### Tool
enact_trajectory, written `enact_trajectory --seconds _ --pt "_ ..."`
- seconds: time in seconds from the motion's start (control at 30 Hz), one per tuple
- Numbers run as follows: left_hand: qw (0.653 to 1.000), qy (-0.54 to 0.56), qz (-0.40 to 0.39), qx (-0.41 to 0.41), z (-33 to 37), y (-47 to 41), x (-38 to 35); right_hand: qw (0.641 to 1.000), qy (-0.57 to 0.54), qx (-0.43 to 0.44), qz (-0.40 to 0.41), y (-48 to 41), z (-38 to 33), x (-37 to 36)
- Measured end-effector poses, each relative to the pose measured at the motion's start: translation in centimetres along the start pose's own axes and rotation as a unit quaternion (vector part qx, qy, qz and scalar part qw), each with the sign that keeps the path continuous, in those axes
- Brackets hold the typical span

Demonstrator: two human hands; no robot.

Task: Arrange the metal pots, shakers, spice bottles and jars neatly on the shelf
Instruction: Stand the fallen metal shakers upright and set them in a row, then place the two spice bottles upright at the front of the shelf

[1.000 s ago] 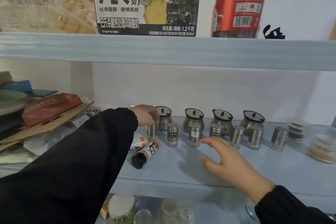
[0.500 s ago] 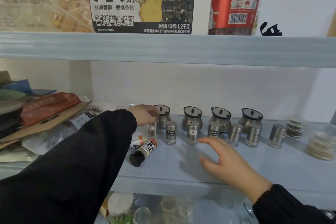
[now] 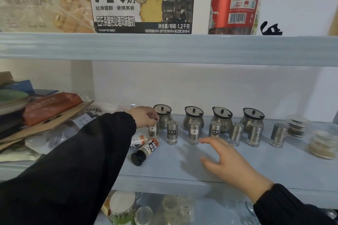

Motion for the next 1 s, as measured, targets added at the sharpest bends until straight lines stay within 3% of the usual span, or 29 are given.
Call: enact_trajectory --seconds 0.13,0.3,0.5,0.83,1.0 --pt "1.0 -0.027 0.012 0.006 -0.1 0.1 0.3 1.0 0.01 0.005 -0.002 0.1 -0.3 -0.1" --pt "0.99 -0.087 0.11 -0.025 -0.5 2.1 2.5 0.996 0.075 0.03 -0.029 -1.0 -2.2 -0.5" --pt "0.982 -0.153 0.107 -0.041 -1.4 8.4 3.8 0.984 0.123 0.103 -0.073 -4.9 -6.7 -3.1" --pt "0.979 -0.181 0.079 0.053 -6.5 17.1 2.9 0.943 0.232 0.198 -0.133 -10.8 -11.1 -8.0" --pt "0.977 -0.178 0.098 0.065 -7.1 18.5 2.7 0.943 0.23 0.207 -0.123 -11.0 -11.2 -8.5"
Point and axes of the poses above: each hand's wrist, its own y-axis away from the middle knuckle, its own x-axis out of the back of the hand, z = x × y, the point moved 2 cm from there along -y, towards the middle knuckle, and after that the axes turned 7 degrees about -z, right-handed, at the moved point
